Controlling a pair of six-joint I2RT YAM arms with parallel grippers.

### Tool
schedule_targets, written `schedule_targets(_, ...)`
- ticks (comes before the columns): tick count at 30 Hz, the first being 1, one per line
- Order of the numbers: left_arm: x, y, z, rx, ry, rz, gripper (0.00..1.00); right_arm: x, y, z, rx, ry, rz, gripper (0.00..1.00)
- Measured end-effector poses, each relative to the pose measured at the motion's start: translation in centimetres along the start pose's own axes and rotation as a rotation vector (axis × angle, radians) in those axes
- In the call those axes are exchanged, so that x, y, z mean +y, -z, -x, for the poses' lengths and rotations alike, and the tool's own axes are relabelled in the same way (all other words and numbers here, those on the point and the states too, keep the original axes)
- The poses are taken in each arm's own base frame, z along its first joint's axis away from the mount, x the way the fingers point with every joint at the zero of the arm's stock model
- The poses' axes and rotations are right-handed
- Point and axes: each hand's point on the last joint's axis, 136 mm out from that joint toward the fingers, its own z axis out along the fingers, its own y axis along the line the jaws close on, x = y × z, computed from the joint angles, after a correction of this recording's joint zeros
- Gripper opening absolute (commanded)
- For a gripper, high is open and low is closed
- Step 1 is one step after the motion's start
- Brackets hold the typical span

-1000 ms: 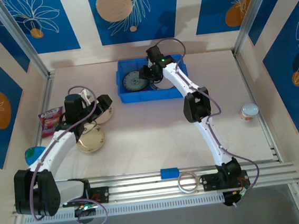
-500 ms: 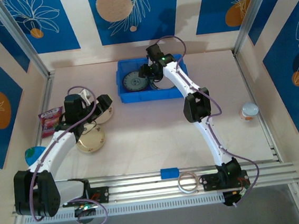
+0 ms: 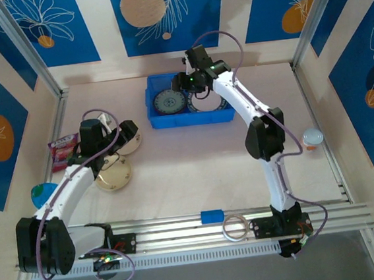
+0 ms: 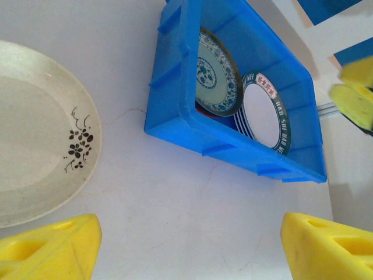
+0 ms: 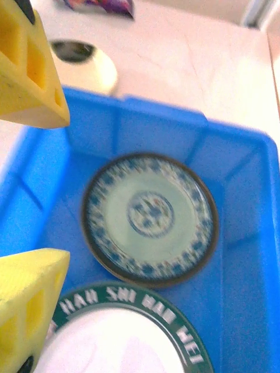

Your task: Place the plates into the plastic bin on the countertop

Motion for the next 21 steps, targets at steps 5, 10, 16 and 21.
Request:
schedule_targets(5,-0.3,0.7,-0.1,-0.011,-0.005,-0.01,0.8,5.1,2.7,-3.4,0.02,0.06,0.107,0.55)
schedule_targets(10,0.3,1.1,-0.8,0.011,0.004,0.01,0.79,8.3,2.5,-6.8,0.07,0.09,0.177,0.52)
schedule_targets(16,1.2,1.8,-1.5,0.051,-0.006,0.079,0.77,9.1,1.1,-11.0,0.149,0.04,0.237,0.46)
schedule_targets(21,-0.1,2.9,-0.2,0.031,-0.036,0.087,0.77,11.2,0.7,-13.1,0.188,0.041,0.287,0.45)
